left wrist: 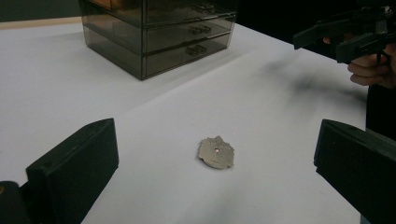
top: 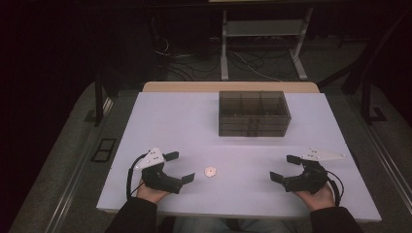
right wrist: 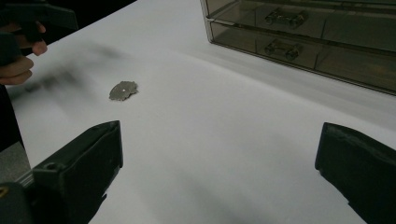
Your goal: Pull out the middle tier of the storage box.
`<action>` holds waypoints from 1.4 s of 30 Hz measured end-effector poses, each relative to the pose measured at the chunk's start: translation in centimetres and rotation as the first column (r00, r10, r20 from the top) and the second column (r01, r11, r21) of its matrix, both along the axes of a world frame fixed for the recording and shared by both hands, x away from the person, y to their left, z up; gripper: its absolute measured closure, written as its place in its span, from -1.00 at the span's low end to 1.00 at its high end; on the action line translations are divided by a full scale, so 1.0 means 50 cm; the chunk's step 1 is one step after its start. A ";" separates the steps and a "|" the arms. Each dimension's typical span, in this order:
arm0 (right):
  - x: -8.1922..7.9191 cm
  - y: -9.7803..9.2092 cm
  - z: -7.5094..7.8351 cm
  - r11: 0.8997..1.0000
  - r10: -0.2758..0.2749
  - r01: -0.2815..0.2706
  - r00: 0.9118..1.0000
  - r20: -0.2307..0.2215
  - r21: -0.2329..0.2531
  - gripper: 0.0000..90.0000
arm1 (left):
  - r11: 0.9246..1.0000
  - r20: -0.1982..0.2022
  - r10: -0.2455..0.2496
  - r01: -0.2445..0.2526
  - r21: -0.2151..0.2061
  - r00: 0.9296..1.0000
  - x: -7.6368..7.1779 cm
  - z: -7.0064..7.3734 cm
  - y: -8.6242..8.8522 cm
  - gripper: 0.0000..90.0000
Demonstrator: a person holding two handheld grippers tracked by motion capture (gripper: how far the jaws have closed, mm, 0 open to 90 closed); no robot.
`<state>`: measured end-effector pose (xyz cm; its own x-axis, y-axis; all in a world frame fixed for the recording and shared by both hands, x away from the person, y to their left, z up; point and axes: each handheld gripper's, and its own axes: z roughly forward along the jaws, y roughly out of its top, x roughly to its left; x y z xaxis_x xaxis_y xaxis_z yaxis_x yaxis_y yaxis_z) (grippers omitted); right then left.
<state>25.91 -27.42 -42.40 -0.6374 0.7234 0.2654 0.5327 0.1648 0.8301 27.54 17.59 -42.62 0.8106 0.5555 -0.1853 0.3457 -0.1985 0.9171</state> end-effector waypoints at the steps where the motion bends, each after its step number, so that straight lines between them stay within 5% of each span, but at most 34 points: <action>1: 0.000 -0.001 0.000 1.000 -0.002 0.002 1.000 -0.003 0.004 -0.99 | 1.000 0.000 0.000 0.000 -0.001 1.000 0.000 0.000 0.000 -1.00; 32: -0.001 -0.007 0.000 1.000 0.001 -0.001 1.000 -0.012 0.008 -0.99 | 1.000 -0.011 0.011 -0.011 -0.006 1.000 -0.001 -0.003 0.004 -1.00; 42: 0.005 -0.005 0.028 1.000 0.010 -0.010 1.000 -0.020 -0.020 -0.99 | 0.999 -0.011 0.034 -0.034 0.000 0.999 -0.002 -0.006 0.005 -1.00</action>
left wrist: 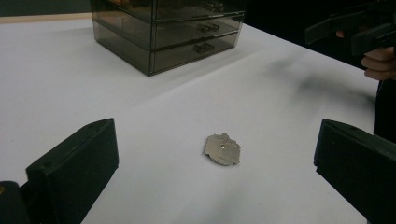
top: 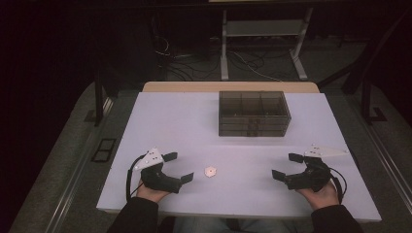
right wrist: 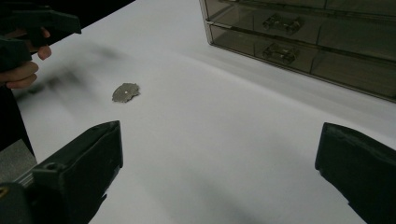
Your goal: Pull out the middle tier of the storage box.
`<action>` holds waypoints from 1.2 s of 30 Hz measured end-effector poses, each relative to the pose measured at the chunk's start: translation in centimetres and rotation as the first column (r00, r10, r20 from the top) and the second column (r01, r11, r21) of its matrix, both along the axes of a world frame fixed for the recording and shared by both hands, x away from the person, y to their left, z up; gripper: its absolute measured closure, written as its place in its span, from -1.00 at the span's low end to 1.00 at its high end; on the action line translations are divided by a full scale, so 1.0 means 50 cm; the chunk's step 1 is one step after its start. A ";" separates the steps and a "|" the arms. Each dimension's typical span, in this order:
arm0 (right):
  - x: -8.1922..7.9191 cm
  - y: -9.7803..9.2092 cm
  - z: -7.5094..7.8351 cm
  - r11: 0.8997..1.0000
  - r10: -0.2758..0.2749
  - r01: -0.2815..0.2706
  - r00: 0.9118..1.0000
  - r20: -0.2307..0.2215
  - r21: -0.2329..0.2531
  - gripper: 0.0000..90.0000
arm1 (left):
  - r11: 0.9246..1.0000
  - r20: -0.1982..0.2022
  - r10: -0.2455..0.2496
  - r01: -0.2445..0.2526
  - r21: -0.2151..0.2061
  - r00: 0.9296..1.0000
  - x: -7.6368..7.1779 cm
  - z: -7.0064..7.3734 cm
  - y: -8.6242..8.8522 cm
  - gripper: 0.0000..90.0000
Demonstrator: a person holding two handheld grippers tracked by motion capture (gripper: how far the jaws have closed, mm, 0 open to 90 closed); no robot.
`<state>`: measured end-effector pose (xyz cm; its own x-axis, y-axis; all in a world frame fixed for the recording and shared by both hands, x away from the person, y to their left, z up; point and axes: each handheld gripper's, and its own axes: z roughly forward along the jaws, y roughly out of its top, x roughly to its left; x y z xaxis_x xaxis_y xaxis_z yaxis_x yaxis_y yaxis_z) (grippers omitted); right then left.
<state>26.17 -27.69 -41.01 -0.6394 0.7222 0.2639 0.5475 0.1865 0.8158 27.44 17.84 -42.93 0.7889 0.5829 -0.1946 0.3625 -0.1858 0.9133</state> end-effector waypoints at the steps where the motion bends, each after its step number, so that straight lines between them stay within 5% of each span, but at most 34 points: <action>1: 0.001 0.000 0.002 1.000 0.002 -0.002 1.000 0.003 -0.001 -0.99 | 1.000 0.001 0.000 0.000 0.000 1.000 0.000 0.000 0.001 -1.00; 24: 0.040 0.031 0.025 0.999 0.035 -0.036 0.998 -0.044 -0.007 -0.99 | 1.000 0.003 0.018 -0.018 -0.014 1.000 -0.002 0.000 0.005 -1.00; 36: 0.060 0.045 0.018 0.997 0.049 -0.043 0.994 -0.093 0.066 -0.99 | 0.999 0.005 0.028 -0.028 -0.022 1.000 -0.004 0.001 0.007 -1.00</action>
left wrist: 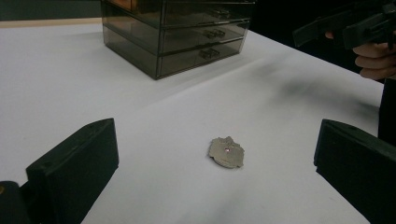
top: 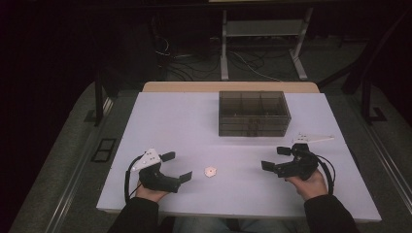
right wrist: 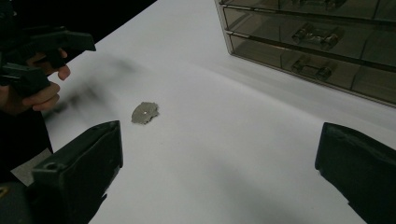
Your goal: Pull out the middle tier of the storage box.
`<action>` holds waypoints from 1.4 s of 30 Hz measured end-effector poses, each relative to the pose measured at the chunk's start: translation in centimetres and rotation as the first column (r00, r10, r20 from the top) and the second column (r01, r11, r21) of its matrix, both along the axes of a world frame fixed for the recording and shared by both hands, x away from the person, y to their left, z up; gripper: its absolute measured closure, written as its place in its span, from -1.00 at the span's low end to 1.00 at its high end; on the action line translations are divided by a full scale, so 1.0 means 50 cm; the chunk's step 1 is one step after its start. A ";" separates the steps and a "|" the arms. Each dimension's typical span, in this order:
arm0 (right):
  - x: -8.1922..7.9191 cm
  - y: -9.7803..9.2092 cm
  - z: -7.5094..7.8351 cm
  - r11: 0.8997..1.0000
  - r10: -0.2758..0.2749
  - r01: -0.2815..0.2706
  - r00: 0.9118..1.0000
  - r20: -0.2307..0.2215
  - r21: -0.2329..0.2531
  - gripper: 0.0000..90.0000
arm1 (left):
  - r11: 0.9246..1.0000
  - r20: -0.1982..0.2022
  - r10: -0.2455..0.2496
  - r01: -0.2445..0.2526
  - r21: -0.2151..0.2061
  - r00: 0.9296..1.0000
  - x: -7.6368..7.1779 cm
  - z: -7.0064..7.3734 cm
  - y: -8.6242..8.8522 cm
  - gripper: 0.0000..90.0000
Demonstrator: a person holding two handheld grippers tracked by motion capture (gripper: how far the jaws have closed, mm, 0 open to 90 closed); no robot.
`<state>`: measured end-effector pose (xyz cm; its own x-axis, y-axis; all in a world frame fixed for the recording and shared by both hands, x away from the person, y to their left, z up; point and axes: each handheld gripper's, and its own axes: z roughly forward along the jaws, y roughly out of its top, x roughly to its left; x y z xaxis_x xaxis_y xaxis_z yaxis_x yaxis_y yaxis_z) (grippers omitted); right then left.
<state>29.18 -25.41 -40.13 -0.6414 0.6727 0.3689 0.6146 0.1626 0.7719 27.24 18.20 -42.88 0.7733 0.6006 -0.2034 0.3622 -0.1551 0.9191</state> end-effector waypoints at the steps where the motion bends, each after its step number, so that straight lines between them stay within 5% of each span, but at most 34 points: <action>1: 0.003 0.001 -0.001 1.000 0.002 -0.002 1.000 -0.001 0.006 -0.99 | 1.000 0.001 0.000 0.000 -0.001 1.000 0.000 0.000 0.000 -1.00; 6: 0.012 0.007 -0.004 0.999 -0.003 0.004 1.000 -0.022 0.047 -0.99 | 1.000 0.001 -0.002 0.002 -0.001 1.000 0.000 0.000 0.000 -1.00; 15: 0.036 0.010 -0.004 0.981 -0.018 0.039 0.993 -0.116 0.188 -0.99 | 1.000 0.001 -0.005 0.005 -0.001 1.000 0.001 0.000 -0.001 -1.00; 26: 0.057 0.022 -0.024 0.974 -0.050 0.087 0.983 -0.177 0.208 -0.99 | 1.000 0.002 -0.009 0.009 -0.002 1.000 0.001 0.000 -0.001 -1.00; 42: 0.096 0.030 -0.047 0.942 -0.094 0.166 0.964 -0.247 0.291 -0.99 | 1.000 0.001 -0.013 0.013 -0.002 1.000 0.001 0.000 -0.001 -1.00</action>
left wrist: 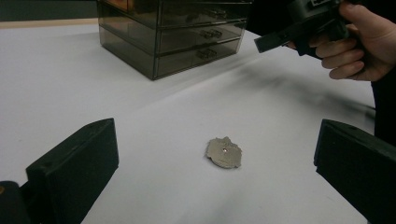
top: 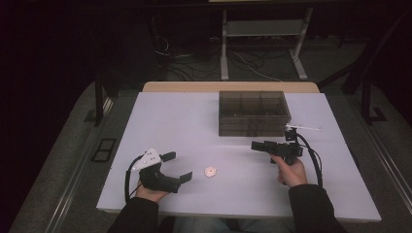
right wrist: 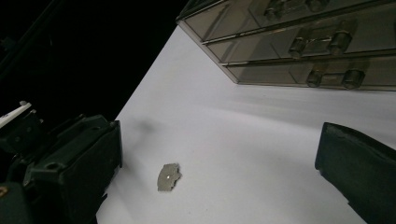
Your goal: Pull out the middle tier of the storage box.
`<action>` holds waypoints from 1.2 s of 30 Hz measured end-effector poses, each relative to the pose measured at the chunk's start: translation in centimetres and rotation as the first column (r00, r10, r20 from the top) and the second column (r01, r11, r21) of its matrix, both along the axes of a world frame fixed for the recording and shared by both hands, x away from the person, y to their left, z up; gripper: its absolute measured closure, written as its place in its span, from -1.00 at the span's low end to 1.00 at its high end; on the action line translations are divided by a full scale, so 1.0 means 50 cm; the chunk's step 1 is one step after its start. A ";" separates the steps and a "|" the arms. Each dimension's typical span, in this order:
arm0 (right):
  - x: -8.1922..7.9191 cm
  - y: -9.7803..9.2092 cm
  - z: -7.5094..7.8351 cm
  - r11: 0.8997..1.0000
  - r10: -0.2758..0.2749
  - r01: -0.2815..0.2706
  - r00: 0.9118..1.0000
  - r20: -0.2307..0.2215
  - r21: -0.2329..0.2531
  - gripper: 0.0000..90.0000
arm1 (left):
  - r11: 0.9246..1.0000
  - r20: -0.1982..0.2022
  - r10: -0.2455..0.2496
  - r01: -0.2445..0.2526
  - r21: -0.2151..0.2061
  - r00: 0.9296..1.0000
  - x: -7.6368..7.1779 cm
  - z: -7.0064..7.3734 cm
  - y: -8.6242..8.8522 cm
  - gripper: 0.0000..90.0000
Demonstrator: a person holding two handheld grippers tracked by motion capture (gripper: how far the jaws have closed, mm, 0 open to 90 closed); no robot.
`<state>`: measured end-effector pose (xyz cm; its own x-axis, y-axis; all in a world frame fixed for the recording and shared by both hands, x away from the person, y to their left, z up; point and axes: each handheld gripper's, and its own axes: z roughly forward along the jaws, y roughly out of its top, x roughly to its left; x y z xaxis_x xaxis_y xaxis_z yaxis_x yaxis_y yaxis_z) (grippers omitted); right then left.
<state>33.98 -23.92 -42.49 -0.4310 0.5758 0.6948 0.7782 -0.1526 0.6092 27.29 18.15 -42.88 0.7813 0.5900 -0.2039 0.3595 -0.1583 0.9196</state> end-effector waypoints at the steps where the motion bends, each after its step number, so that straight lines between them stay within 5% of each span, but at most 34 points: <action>1: 0.003 0.001 -0.003 1.000 -0.007 0.007 1.000 -0.005 0.004 -0.99 | 1.000 0.000 0.000 0.000 0.000 1.000 0.000 0.000 0.000 -1.00; 10: 0.020 0.003 -0.019 0.999 -0.032 0.033 0.999 -0.028 0.026 -0.99 | 1.000 0.003 -0.008 0.008 0.002 1.000 0.000 0.001 0.000 -1.00; 21: 0.031 0.001 -0.025 0.990 -0.079 0.088 0.993 -0.085 0.109 -0.99 | 1.000 0.003 -0.010 0.010 0.002 1.000 0.002 0.000 0.000 -1.00; 27: 0.040 0.001 -0.032 0.975 -0.147 0.165 0.981 -0.123 0.150 -0.99 | 1.000 0.004 -0.012 0.012 0.002 1.000 0.002 0.001 0.000 -1.00; 34: 0.050 -0.001 -0.041 0.949 -0.237 0.265 0.956 -0.172 0.168 -0.99 | 1.000 0.002 -0.015 0.015 -0.002 1.000 0.003 0.000 0.000 -1.00; 36: 0.053 -0.003 -0.044 0.942 -0.255 0.286 0.950 -0.180 0.174 -0.68 | 1.000 0.004 -0.015 0.015 -0.001 1.000 0.003 0.000 0.000 -1.00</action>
